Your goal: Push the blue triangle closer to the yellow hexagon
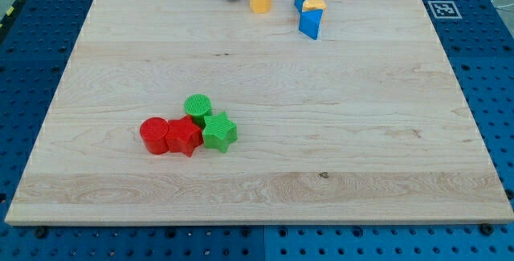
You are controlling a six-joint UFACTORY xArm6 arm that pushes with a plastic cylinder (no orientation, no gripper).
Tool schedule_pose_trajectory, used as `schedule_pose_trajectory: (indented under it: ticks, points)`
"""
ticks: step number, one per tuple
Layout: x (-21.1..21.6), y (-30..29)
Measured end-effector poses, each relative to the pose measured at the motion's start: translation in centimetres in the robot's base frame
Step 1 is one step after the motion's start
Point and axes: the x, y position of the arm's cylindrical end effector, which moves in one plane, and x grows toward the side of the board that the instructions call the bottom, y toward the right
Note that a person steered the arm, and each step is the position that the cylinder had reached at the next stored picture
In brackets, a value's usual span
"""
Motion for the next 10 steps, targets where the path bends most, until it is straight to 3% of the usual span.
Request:
schedule_pose_trajectory:
  ticks: [2, 3, 4, 6, 7, 10]
  points:
    - [4.3, 5.0]
    - [4.6, 2.6]
    - [8.1, 1.1]
    - [15.4, 6.9]
    - [16.5, 11.2]
    - [10.1, 14.1]
